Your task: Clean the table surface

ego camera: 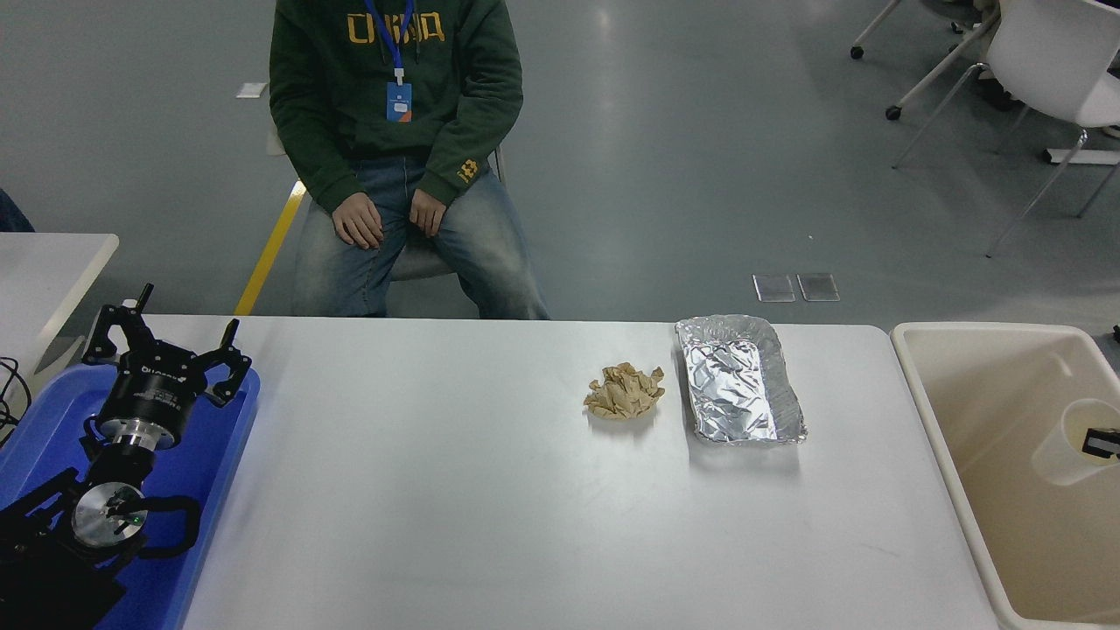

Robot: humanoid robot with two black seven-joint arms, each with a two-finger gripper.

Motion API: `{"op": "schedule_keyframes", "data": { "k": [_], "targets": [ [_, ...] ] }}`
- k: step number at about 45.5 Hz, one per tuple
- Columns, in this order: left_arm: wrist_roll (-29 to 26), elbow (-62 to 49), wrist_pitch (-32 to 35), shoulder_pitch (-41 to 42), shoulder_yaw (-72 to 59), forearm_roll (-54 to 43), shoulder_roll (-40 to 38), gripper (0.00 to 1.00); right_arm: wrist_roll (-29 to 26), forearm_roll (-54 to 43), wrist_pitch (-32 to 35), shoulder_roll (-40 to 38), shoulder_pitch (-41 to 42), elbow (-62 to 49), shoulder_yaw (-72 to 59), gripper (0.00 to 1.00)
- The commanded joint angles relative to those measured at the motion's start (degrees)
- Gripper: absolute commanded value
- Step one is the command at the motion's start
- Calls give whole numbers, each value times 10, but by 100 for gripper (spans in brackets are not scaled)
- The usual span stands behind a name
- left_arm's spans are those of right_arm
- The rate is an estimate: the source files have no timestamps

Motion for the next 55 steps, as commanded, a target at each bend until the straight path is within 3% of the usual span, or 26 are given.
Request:
{"op": "schedule_keyframes", "data": {
  "k": [1,31,32,34,35,55],
  "targets": [
    [0,0,0,0,0,0,0,100,2,17,-3,60,-32,-75,0,0],
    [0,0,0,0,0,0,0,100,-6,32,-6,68,-42,-104,2,0],
    [0,0,0,0,0,0,0,100,-6,34,-6,68,-41,-104,2,25],
    [0,0,0,0,0,0,0,100,-6,38,-6,68,-40,-104,0,92],
    [0,0,0,0,0,0,0,100,-6,39,-2,68,-39,-104,0,100],
    [0,0,0,0,0,0,0,100,-8,131,4,70,-35,-125,2,100]
  ]
}}
